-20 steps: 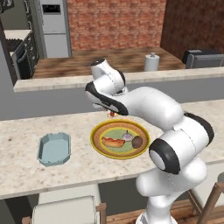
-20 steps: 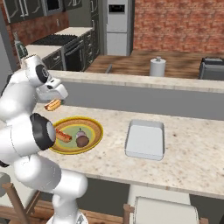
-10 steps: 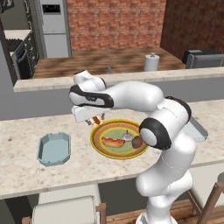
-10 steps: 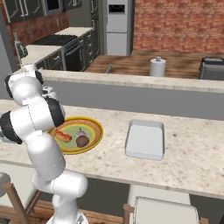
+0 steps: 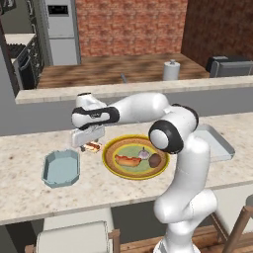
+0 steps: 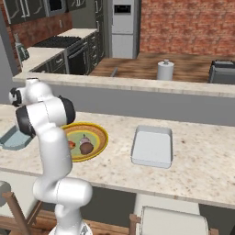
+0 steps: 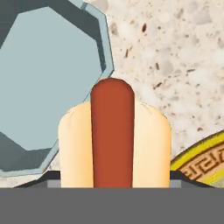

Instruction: Place one cooked food and one vegetable from the large plate to each tupperware container.

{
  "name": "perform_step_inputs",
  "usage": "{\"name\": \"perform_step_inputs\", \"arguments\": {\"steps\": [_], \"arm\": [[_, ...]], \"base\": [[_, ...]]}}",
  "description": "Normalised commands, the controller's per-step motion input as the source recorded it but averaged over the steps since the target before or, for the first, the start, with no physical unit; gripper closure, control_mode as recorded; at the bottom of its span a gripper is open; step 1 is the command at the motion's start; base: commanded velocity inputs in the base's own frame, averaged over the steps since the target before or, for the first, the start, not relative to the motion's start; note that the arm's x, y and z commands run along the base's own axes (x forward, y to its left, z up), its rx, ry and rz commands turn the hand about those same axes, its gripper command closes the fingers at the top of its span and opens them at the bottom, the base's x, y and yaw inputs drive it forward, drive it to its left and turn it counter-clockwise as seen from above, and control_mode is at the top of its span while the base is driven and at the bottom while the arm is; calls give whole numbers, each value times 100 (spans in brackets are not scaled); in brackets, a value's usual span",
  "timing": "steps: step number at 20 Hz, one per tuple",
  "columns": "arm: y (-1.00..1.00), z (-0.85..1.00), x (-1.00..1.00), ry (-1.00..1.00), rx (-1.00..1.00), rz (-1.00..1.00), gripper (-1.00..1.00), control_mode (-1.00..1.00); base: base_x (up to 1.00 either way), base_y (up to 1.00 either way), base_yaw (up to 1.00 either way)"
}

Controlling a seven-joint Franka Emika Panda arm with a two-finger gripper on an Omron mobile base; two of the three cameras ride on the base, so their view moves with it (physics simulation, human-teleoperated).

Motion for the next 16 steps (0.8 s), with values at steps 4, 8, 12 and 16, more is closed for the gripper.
{"name": "perform_step_inputs", "arguments": {"steps": [4,8,12,16], "arm": [[100,-11,45,0,9,15,100,-100],[98,-31,27,12,0,2,100,-100],[79,-29,3,13,-8,-13,100,-100],[50,-25,1,8,-5,-19,100,-100]], "base": [[0,0,0],[0,0,0],[0,0,0],[0,0,0]]}}
